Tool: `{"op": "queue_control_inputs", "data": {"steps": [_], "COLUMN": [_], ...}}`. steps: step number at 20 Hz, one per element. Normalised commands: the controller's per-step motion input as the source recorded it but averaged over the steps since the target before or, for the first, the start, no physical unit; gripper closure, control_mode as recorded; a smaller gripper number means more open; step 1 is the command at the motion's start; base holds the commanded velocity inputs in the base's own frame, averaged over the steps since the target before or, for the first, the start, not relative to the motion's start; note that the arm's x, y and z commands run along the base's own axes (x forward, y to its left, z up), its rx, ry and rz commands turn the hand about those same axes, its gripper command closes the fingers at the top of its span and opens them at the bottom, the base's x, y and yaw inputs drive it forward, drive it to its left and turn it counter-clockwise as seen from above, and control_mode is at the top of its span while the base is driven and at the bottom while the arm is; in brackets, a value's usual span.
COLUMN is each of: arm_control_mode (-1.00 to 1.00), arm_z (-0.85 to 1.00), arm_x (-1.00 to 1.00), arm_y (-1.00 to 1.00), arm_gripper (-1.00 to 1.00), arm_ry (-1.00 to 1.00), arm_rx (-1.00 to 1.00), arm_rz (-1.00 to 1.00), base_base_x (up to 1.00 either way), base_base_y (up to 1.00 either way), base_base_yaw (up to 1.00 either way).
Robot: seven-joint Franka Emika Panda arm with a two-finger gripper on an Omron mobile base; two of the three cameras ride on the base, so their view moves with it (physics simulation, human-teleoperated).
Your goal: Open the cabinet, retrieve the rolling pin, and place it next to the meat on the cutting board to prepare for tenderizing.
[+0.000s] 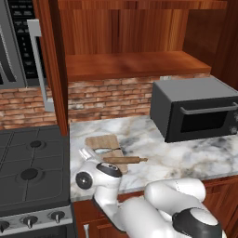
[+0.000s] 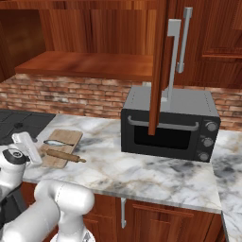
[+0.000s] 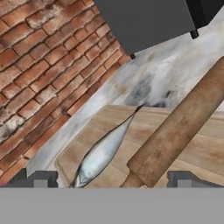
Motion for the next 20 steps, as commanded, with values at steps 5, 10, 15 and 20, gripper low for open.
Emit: {"op": "queue_control_inputs", "data": {"steps": [5,10,15,20], "arm_control_mode": [-1.0,-1.0,-1.0,-1.0], "arm_z": [0.38,0.29,0.38,0.42], "arm_x": [-0.07,-0.23,-0.21,-0.18], "arm_y": [0.12,0.16,0.18,0.13], "arm_gripper": [-1.0,-1.0,-1.0,-1.0], "arm_ry": [-0.07,-0.04,-0.03,-0.02], "arm_rx": [0.0,0.02,0.02,0.0], "arm_rz": [0.09,0.07,0.04,0.01], "base_base_x": [0.0,0.0,0.0,0.0], "base_base_y": [0.0,0.0,0.0,0.0], "base_base_yaw": [0.0,0.0,0.0,0.0]}}
